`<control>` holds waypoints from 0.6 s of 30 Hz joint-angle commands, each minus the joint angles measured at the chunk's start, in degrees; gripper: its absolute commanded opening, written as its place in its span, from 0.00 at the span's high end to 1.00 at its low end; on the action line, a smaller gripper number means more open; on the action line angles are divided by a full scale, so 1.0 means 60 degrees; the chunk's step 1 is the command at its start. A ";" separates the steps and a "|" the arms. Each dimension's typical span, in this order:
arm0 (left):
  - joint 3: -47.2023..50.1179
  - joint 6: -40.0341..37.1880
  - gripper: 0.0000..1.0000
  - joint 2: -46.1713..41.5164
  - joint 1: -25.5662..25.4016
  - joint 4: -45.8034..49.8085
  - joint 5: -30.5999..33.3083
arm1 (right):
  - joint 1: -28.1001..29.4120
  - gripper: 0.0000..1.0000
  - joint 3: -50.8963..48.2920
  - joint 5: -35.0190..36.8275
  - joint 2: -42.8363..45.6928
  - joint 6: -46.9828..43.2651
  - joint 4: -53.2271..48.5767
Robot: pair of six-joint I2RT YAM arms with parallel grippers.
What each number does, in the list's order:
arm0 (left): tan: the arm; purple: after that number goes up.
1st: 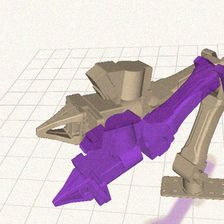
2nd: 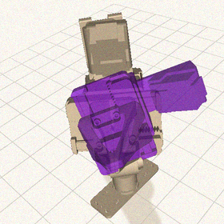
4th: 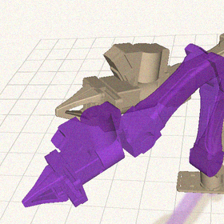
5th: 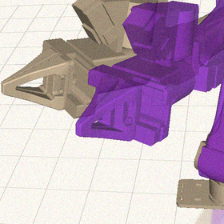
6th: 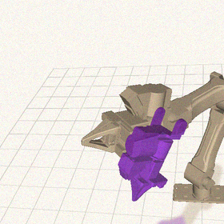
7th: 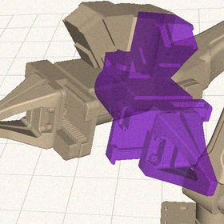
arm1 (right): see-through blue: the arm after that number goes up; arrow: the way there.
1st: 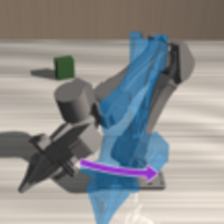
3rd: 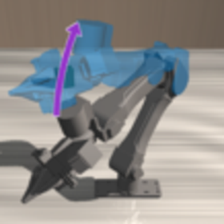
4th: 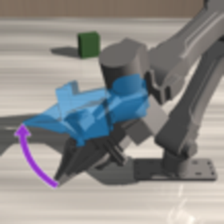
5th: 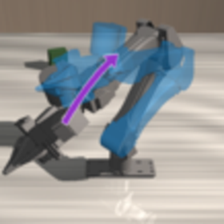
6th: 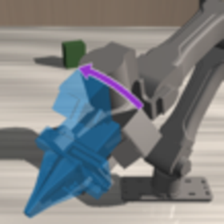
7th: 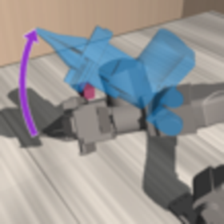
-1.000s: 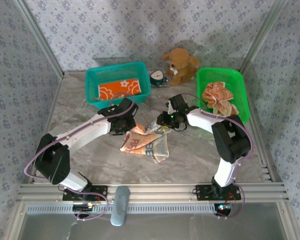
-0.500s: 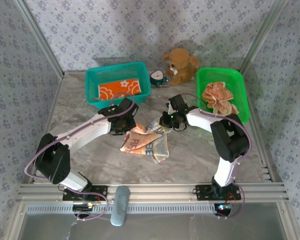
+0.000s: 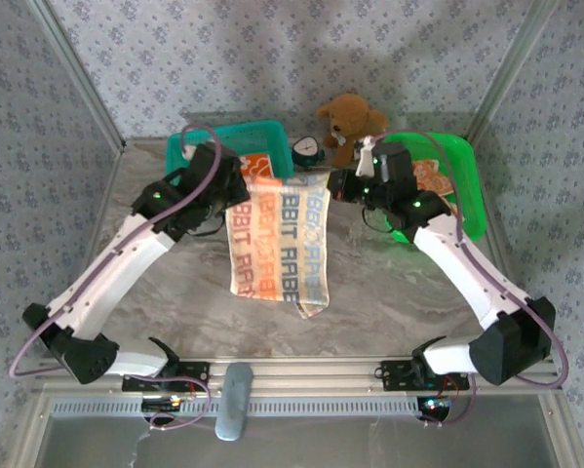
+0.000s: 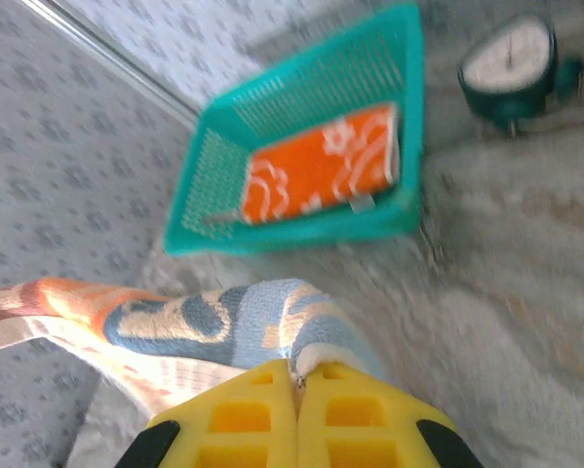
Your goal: Fold and stack the towels
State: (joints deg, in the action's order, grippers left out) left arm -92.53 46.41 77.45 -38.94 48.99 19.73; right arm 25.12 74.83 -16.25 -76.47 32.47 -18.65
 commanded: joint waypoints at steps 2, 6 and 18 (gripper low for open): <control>-0.1836 -0.1543 1.00 0.0247 0.0062 0.0328 0.0946 | -0.0310 1.00 0.1563 0.0046 -0.0022 -0.0437 -0.0518; -0.3599 -0.2021 1.00 0.0743 0.0068 0.0790 0.0987 | -0.0404 1.00 0.2762 -0.0065 -0.0239 -0.0606 -0.0439; -0.3677 -0.1471 1.00 -0.0463 -0.0871 0.0758 0.1121 | 0.0132 1.00 0.2606 -0.0010 0.1081 -0.0733 -0.0326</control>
State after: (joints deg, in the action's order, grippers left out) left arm -115.28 36.91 78.83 -42.19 53.43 23.90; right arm 24.73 91.64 -17.17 -74.28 29.63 -20.16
